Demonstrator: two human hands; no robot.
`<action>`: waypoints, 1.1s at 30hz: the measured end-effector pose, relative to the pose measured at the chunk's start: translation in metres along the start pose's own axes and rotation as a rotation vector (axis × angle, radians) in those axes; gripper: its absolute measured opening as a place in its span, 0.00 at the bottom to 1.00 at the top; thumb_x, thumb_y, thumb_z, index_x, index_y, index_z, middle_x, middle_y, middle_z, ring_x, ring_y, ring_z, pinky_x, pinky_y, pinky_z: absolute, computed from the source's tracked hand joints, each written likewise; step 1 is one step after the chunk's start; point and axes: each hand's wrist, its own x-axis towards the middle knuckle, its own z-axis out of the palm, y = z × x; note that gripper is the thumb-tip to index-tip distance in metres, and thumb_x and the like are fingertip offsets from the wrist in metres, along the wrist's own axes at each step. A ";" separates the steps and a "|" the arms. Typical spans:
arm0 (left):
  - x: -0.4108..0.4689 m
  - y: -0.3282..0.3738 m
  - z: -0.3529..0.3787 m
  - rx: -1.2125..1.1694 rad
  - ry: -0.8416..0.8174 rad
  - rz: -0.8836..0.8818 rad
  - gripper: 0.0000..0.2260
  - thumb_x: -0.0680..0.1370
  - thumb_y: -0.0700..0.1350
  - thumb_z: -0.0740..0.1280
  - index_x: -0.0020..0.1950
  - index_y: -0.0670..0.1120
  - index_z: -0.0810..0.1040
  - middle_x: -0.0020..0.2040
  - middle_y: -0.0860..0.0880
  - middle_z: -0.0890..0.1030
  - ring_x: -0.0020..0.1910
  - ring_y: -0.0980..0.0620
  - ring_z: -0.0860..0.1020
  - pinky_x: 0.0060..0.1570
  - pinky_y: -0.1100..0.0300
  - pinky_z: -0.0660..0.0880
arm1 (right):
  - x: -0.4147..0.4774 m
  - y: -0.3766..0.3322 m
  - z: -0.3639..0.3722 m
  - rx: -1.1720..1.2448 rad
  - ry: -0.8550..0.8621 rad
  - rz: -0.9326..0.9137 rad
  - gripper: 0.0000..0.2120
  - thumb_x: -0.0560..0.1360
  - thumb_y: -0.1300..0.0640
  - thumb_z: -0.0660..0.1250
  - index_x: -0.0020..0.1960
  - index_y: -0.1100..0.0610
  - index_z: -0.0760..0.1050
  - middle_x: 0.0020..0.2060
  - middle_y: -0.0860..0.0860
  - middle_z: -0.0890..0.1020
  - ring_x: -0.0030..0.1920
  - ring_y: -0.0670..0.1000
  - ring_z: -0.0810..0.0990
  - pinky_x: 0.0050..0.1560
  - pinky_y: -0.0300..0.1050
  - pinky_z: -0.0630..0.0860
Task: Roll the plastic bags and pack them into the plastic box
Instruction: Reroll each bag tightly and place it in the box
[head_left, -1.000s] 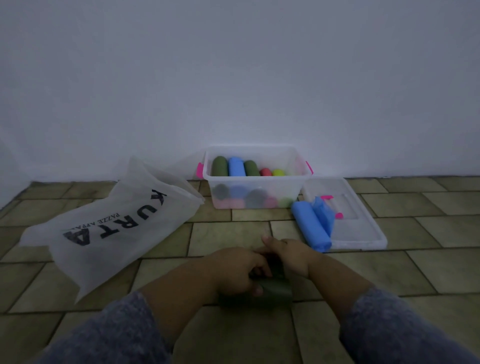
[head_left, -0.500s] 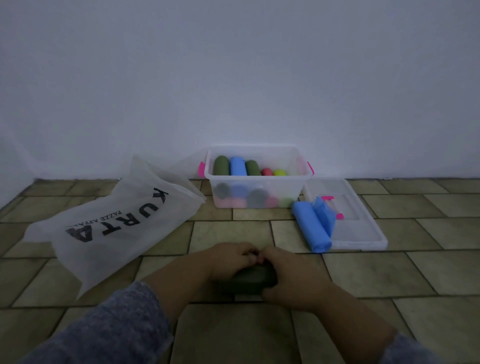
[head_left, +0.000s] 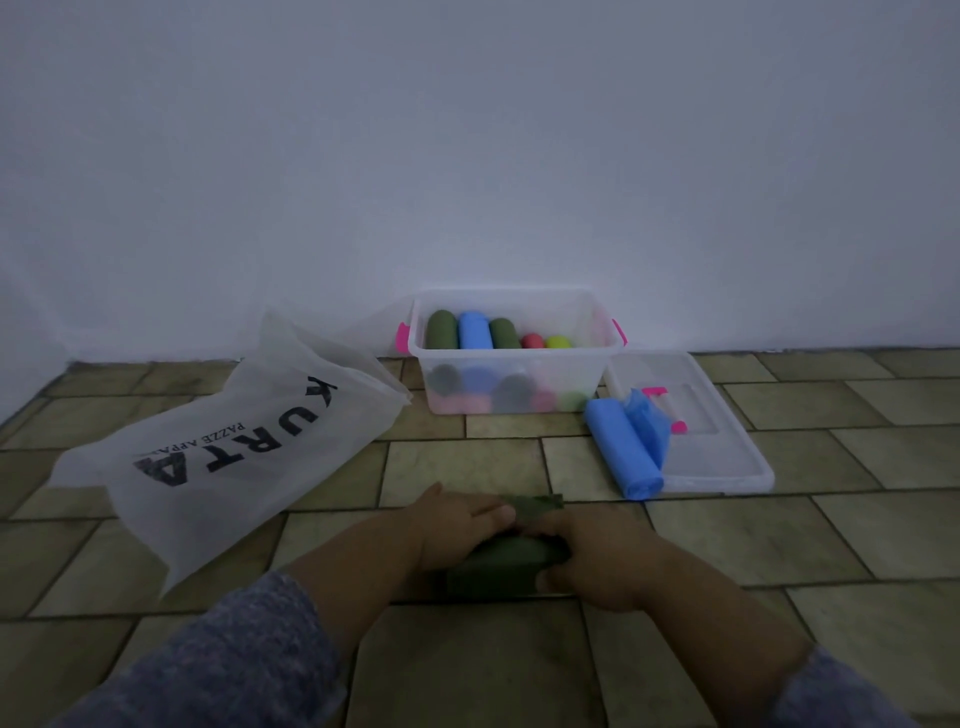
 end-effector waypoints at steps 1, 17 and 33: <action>-0.001 0.000 -0.001 -0.012 -0.005 0.009 0.22 0.80 0.61 0.50 0.70 0.56 0.68 0.70 0.50 0.72 0.68 0.49 0.67 0.72 0.46 0.51 | 0.000 0.002 0.000 0.015 0.001 0.016 0.23 0.69 0.42 0.68 0.63 0.37 0.66 0.55 0.46 0.77 0.52 0.47 0.75 0.51 0.44 0.74; 0.001 -0.016 0.016 0.258 0.491 0.012 0.24 0.71 0.71 0.47 0.50 0.60 0.74 0.47 0.59 0.73 0.47 0.59 0.69 0.51 0.53 0.56 | 0.011 0.009 0.020 -0.103 0.459 0.038 0.16 0.74 0.39 0.54 0.58 0.45 0.68 0.52 0.44 0.72 0.52 0.47 0.72 0.53 0.46 0.69; 0.002 0.035 0.020 -1.044 0.413 -0.421 0.21 0.75 0.56 0.66 0.64 0.49 0.68 0.54 0.48 0.77 0.49 0.46 0.79 0.50 0.47 0.79 | 0.018 -0.016 0.006 0.305 0.248 0.218 0.15 0.68 0.38 0.66 0.44 0.47 0.66 0.37 0.45 0.76 0.37 0.44 0.75 0.31 0.40 0.67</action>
